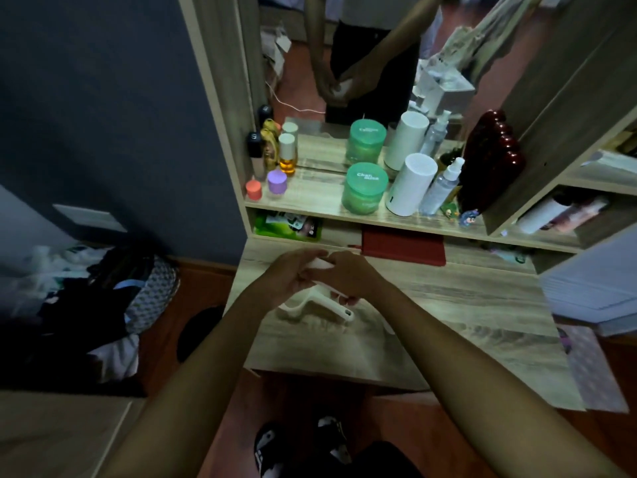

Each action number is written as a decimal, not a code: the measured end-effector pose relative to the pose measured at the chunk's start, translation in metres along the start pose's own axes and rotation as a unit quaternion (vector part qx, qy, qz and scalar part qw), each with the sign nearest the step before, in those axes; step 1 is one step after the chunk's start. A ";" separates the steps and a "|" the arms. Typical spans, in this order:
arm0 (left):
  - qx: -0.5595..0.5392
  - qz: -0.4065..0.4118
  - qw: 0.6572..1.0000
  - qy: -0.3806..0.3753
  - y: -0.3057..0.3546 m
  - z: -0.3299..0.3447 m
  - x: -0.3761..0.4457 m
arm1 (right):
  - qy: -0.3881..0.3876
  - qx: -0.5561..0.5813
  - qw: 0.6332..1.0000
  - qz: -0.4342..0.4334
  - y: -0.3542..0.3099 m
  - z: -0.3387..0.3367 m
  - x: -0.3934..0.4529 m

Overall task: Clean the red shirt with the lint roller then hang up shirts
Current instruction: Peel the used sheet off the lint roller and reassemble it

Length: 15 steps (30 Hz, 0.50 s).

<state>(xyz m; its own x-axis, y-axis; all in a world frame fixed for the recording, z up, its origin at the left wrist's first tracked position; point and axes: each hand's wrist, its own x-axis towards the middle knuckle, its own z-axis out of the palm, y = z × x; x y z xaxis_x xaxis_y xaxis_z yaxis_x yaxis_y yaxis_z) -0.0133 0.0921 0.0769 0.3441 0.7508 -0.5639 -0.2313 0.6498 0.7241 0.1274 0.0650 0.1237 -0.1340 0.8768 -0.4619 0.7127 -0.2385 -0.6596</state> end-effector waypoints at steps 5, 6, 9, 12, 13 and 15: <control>-0.099 -0.026 0.995 -0.005 -0.013 -0.025 -0.001 | -0.033 0.005 0.999 0.010 -0.004 0.005 0.003; -0.084 -0.024 0.996 0.002 -0.015 -0.029 -0.001 | -0.035 0.007 0.999 0.017 -0.003 0.007 0.004; -0.024 -0.020 0.999 0.015 -0.020 -0.034 -0.007 | -0.030 -0.006 0.999 0.035 0.001 0.010 0.002; -0.026 -0.047 0.999 0.008 -0.023 -0.032 -0.009 | -0.028 -0.033 0.999 0.024 0.006 0.010 -0.001; -0.019 -0.050 0.999 0.000 -0.023 -0.032 -0.010 | -0.029 -0.045 0.998 0.017 0.008 0.010 -0.002; -0.013 -0.051 0.999 -0.006 -0.021 -0.031 -0.011 | -0.024 -0.055 0.998 0.008 0.012 0.011 -0.001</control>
<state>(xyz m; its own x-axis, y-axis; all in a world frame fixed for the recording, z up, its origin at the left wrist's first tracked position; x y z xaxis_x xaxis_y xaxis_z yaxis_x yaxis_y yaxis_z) -0.0403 0.0733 0.0556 0.3775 0.6797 -0.6289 -0.2187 0.7254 0.6527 0.1284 0.0572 0.1099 -0.1528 0.8510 -0.5024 0.7866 -0.2030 -0.5832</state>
